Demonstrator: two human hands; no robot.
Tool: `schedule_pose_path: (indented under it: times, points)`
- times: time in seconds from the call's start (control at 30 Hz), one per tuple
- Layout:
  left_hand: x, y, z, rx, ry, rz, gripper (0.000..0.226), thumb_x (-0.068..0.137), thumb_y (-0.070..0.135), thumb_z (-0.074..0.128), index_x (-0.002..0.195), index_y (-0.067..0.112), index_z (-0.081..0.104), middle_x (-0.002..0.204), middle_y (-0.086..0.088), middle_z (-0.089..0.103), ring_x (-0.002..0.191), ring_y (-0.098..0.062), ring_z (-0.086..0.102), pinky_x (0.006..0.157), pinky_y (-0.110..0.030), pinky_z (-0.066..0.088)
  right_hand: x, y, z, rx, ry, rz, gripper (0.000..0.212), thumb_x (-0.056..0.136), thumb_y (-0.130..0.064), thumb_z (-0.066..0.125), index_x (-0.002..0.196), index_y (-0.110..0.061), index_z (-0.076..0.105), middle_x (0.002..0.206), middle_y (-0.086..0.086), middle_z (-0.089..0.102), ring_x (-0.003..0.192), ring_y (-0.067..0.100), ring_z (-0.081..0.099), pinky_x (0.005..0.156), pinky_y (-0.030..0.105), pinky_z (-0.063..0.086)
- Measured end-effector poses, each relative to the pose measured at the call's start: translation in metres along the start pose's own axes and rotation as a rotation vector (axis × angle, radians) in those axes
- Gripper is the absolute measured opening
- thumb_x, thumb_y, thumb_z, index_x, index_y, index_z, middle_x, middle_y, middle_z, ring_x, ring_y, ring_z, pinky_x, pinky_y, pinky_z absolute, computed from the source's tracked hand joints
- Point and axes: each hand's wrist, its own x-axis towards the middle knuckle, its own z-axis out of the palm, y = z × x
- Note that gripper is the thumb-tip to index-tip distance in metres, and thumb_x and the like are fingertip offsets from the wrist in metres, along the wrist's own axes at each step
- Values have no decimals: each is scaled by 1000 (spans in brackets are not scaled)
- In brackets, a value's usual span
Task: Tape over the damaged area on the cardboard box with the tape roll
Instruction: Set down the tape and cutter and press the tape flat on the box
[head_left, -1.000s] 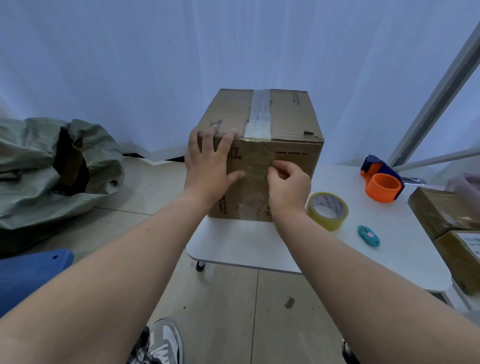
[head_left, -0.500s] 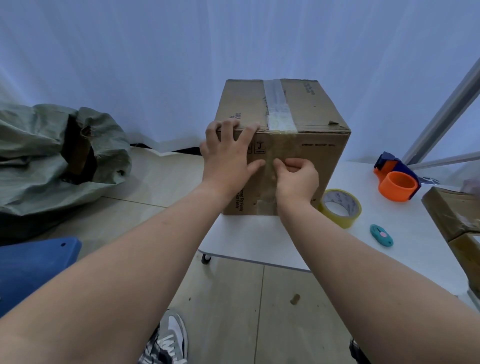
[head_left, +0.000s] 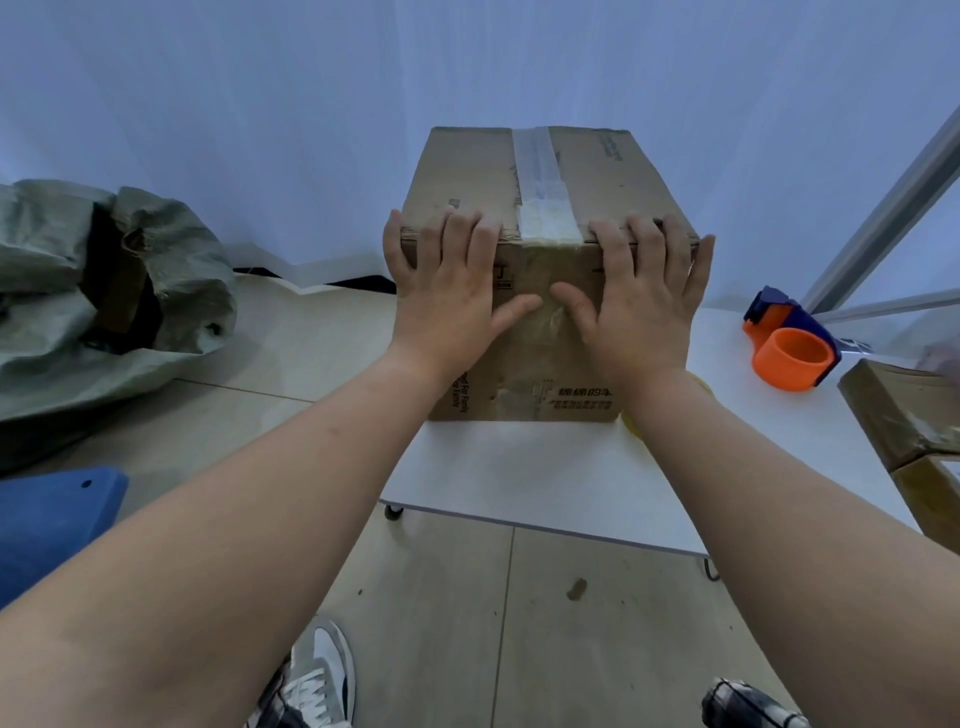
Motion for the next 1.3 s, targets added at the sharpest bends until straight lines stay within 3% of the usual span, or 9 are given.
schedule_pose_path:
  times: [0.3, 0.43, 0.57, 0.67, 0.93, 1.0, 1.13, 1.2, 1.3]
  points:
    - [-7, 0, -3, 142, -91, 76, 106, 63, 72, 62, 136, 8, 22, 142, -15, 41, 139, -37, 25, 105, -63, -3, -4, 4, 0, -146, -102, -64, 99, 68, -64, 64, 144, -19, 18, 146, 19, 30, 139, 40, 16, 111, 63, 9]
    - [3, 8, -12, 84, -57, 196, 80, 85, 64, 40, 136, 1, 39, 146, -18, 38, 141, -35, 23, 114, -52, 6, -7, 11, -4, -130, -121, -107, 103, 66, -53, 72, 144, -25, 10, 147, 13, 27, 139, 35, 15, 114, 56, 10]
    - [9, 21, -6, 72, -68, 161, 66, 89, 55, 41, 134, 7, 43, 136, -12, 49, 130, -31, 41, 108, -47, 24, -8, 17, -9, -84, -101, -136, 96, 70, -39, 74, 145, -24, 16, 147, 11, 29, 140, 33, 17, 115, 52, 11]
    - [3, 19, 3, 191, 20, 211, 72, 86, 59, 45, 134, 6, 46, 131, -12, 56, 126, -30, 49, 104, -54, 34, -7, 18, -11, -45, -84, -136, 81, 78, -30, 68, 144, -24, 22, 148, 9, 31, 140, 32, 19, 115, 52, 14]
    - [-1, 16, 20, 289, 47, 295, 116, 60, 76, 61, 142, 5, 19, 142, -21, 44, 135, -36, 33, 108, -58, 18, -6, 14, -9, -28, -75, -116, 72, 80, -25, 62, 143, -24, 25, 147, 10, 32, 139, 32, 19, 114, 53, 14]
    - [-1, 15, 18, 161, 73, 294, 99, 71, 73, 53, 140, 9, 24, 138, -18, 48, 130, -30, 27, 111, -53, 14, -7, 14, -10, -15, -75, -112, 72, 81, -26, 62, 143, -25, 26, 147, 10, 32, 139, 32, 20, 114, 53, 14]
    - [8, 14, 12, 3, 138, 225, 49, 88, 52, 48, 125, 21, 37, 120, -10, 58, 109, -23, 32, 92, -40, 21, -7, 16, -12, 7, -79, -107, 71, 81, -26, 63, 142, -26, 27, 147, 9, 33, 139, 31, 21, 114, 52, 16]
    - [12, 13, 10, 12, 116, 236, 51, 85, 53, 51, 122, 22, 36, 117, -9, 59, 106, -23, 32, 89, -39, 21, -7, 15, -14, 33, -75, -101, 67, 82, -24, 61, 141, -26, 29, 146, 9, 35, 138, 30, 22, 113, 51, 17]
    - [8, 5, 12, 64, 73, 314, 75, 78, 62, 55, 134, 18, 30, 128, -12, 53, 116, -25, 30, 97, -41, 19, -4, 16, -18, 69, -73, -91, 61, 83, -22, 56, 139, -26, 33, 144, 7, 37, 137, 29, 24, 112, 50, 19]
